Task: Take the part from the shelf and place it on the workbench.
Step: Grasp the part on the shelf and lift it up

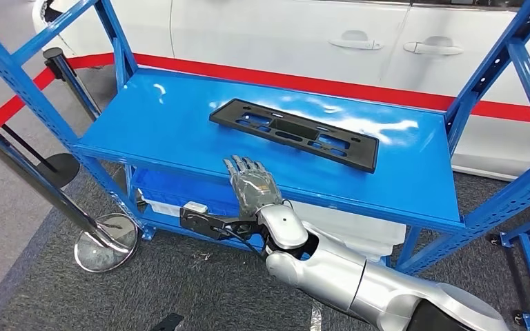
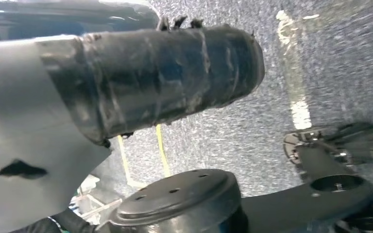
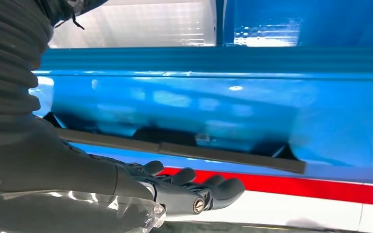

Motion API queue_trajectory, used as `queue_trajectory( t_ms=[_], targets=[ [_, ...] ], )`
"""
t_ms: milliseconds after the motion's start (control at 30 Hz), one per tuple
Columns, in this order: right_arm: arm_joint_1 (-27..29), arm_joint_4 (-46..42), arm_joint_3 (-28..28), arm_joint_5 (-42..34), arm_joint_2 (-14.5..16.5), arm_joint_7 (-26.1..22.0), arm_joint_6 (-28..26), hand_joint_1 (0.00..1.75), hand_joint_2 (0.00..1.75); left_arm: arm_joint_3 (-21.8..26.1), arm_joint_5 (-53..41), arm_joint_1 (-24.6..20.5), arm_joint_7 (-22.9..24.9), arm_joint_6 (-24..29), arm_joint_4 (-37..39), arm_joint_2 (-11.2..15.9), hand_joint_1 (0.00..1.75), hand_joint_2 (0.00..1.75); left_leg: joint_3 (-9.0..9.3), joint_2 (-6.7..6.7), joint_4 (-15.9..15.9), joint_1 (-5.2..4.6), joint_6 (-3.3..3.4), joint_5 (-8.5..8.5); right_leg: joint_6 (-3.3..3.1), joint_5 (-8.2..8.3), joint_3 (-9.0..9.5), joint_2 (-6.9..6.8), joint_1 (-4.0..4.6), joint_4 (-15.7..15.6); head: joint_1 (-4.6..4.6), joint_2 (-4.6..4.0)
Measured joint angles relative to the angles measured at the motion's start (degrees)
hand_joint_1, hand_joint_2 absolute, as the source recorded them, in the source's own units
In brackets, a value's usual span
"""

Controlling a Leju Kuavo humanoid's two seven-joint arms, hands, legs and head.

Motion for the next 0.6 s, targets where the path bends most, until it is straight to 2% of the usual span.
queue_trajectory(
  t_ms=[100, 167, 200, 267, 300, 333, 367, 433, 467, 500, 600],
  targets=[
    [0.0, 0.0, -0.1, 0.0, 0.0, 0.0, 0.0, 0.00, 1.75, 0.0, 0.0, -0.1, 0.0, 0.0, 0.0, 0.0, 0.00, 0.00, 0.11, 0.11, -0.1, 0.08, -0.92, -0.47, -0.91, -0.58, 0.60, 0.22, 0.05, -0.8, -0.05, 0.00],
    [0.0, 0.0, -0.1, 0.0, 0.1, 0.0, 0.0, 0.00, 1.75, 0.0, 0.0, -0.1, 0.0, 0.0, 0.0, 0.0, 0.00, 0.00, -0.63, 0.22, 1.9, 0.22, -1.53, -1.65, -1.64, -0.78, 1.25, 0.19, -0.23, -1.2, -0.27, 0.00],
    [-0.1, 0.0, -0.1, 0.0, 0.1, 0.0, 0.0, 0.00, 1.75, -0.1, 0.0, -0.1, 0.0, 0.0, 0.0, 0.0, 0.00, 0.00, -1.83, 0.26, 4.3, 0.30, -1.79, -2.76, -1.91, -0.95, 1.61, 0.14, -0.32, -1.3, -0.35, 0.00],
    [0.0, 0.0, -0.2, 0.0, 0.1, 0.1, 0.1, 0.00, 1.75, -0.1, 0.1, -0.1, 0.0, 0.0, 0.0, 0.0, 0.00, 0.00, -6.22, 0.27, 11.9, 0.38, -2.19, -5.49, -2.23, -1.41, 2.12, 0.06, -0.28, -1.3, -0.49, 0.00],
    [0.1, 0.0, -0.2, 0.0, 0.1, 0.1, 0.1, 0.00, 1.75, -0.1, 0.1, 0.0, 0.0, 0.0, 0.0, 0.0, 0.00, 0.00, -8.29, 0.27, 14.9, 0.40, -2.28, -5.98, -2.26, -1.65, 2.36, 0.07, -0.26, -1.3, -0.48, 0.00],
    [0.1, 0.0, -0.2, 0.0, 0.1, 0.2, 0.2, 0.00, 1.75, -0.1, 0.1, 0.1, 0.0, 0.0, 0.0, 0.0, 0.00, 0.00, -9.62, 0.27, 16.2, 0.40, -2.30, -5.39, -2.26, -1.93, 2.66, 0.12, -0.24, -1.3, -0.51, 0.00],
    [0.2, 0.0, -0.2, 0.0, 0.1, 0.2, 0.4, 0.00, 1.75, -0.1, 0.1, 0.1, 0.1, 0.0, 0.0, 0.0, 0.00, 0.00, -9.64, 0.27, 14.9, 0.40, -2.21, -3.57, -2.22, -2.21, 3.03, 0.19, -0.24, -1.3, -0.51, 0.00],
    [0.2, 0.1, -0.2, -0.1, 0.1, 0.2, 0.9, 0.00, 1.75, -0.1, 0.1, 0.1, 0.1, 0.0, 0.0, 0.0, 0.00, 0.00, -7.04, 0.27, 7.6, 0.35, -1.79, 1.53, -2.00, -2.91, 4.04, 0.29, -0.24, -1.3, -0.48, 0.00],
    [0.1, 0.1, -0.2, -0.1, 0.1, 0.2, 1.2, 0.00, 1.75, -0.1, 0.1, 0.1, 0.1, 0.0, 0.0, 0.0, 0.00, 0.00, -5.50, 0.26, 4.1, 0.17, -1.53, 3.09, -1.81, -3.22, 4.42, 0.32, -0.16, -1.4, -0.45, 0.00],
    [0.1, 0.1, -0.2, -0.1, 0.1, 0.2, 1.4, 0.00, 1.75, -0.1, 0.1, 0.0, 0.1, 0.0, 0.0, 0.0, 0.00, 0.00, -4.32, 0.25, 1.6, 0.00, -1.26, 3.78, -1.61, -3.47, 4.64, 0.35, -0.07, -1.4, -0.43, 0.00],
    [0.1, 0.3, -0.2, -0.2, 0.1, 0.5, 1.9, 0.00, 1.75, -0.2, 0.2, -0.1, 0.1, 0.0, 0.0, 0.0, 0.00, 0.00, -3.35, 0.22, -0.1, -0.22, -0.48, 3.12, -0.80, -3.79, 4.86, 0.31, 0.14, -1.8, -0.42, 0.00]
  ],
)
